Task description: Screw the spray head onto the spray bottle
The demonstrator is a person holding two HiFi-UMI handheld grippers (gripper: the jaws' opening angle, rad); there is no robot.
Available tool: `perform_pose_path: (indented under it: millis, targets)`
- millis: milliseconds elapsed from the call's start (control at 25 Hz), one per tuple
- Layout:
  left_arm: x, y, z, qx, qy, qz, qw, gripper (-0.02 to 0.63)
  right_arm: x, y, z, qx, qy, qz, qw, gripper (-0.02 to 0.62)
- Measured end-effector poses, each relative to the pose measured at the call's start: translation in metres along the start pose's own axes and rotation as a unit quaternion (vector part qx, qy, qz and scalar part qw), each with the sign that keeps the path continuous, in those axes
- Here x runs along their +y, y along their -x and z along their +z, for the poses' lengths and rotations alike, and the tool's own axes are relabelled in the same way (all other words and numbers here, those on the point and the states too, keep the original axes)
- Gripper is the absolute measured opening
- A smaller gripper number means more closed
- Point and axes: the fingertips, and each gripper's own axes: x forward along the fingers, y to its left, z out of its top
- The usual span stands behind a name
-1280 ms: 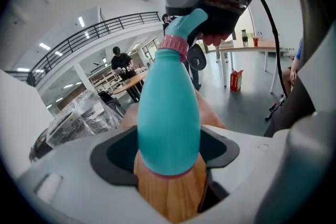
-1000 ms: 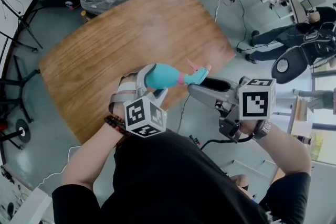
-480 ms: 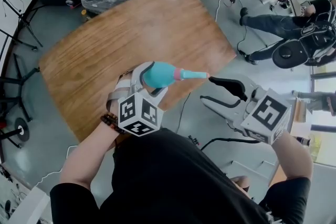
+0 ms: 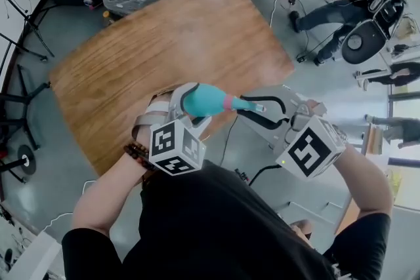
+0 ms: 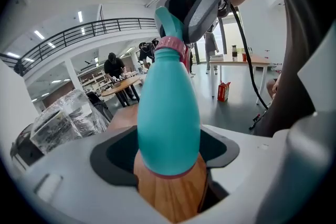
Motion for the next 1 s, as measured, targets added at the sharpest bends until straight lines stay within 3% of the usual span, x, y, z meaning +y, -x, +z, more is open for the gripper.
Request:
perform_pose_path:
  millis: [160,320,440,640,840,880,920,960,1000]
  targets:
    - [-0.006,0.000,-0.007,0.022,-0.013,-0.007,0.9996,0.374,0.006,-0.006,-0.002,0.006,0.033,0.001,0.999,0.083]
    - [-0.009,-0.001,-0.009,0.045,-0.028,-0.014,0.9985,0.374,0.013,-0.009,-0.006,0.044,0.149,-0.011,0.988,0.081]
    - [-0.014,-0.002,-0.013,0.064,-0.037,-0.026,0.9969,0.374,0.023,-0.012,-0.012,0.074,0.274,-0.021,0.959,0.081]
    - [-0.021,-0.002,-0.016,0.083,-0.055,-0.049,0.9938,0.374,0.033,-0.014,-0.018,0.093,0.443,-0.021,0.892,0.081]
    - [-0.025,-0.003,-0.017,0.102,-0.066,-0.065,0.9904,0.374,0.039,-0.015,-0.018,0.101,0.539,-0.024,0.836,0.081]
    - [-0.025,-0.003,-0.017,0.106,-0.070,-0.062,0.9899,0.374,0.039,-0.015,-0.020,0.107,0.547,-0.024,0.830,0.081]
    - [-0.024,-0.003,-0.018,0.110,-0.073,-0.058,0.9895,0.374,0.039,-0.016,-0.021,0.115,0.538,-0.021,0.835,0.081]
    - [-0.024,-0.004,-0.020,0.113,-0.075,-0.052,0.9893,0.374,0.037,-0.017,-0.023,0.123,0.506,-0.014,0.854,0.081]
    - [-0.023,-0.004,-0.021,0.116,-0.077,-0.045,0.9891,0.374,0.035,-0.018,-0.024,0.132,0.448,-0.004,0.884,0.081]
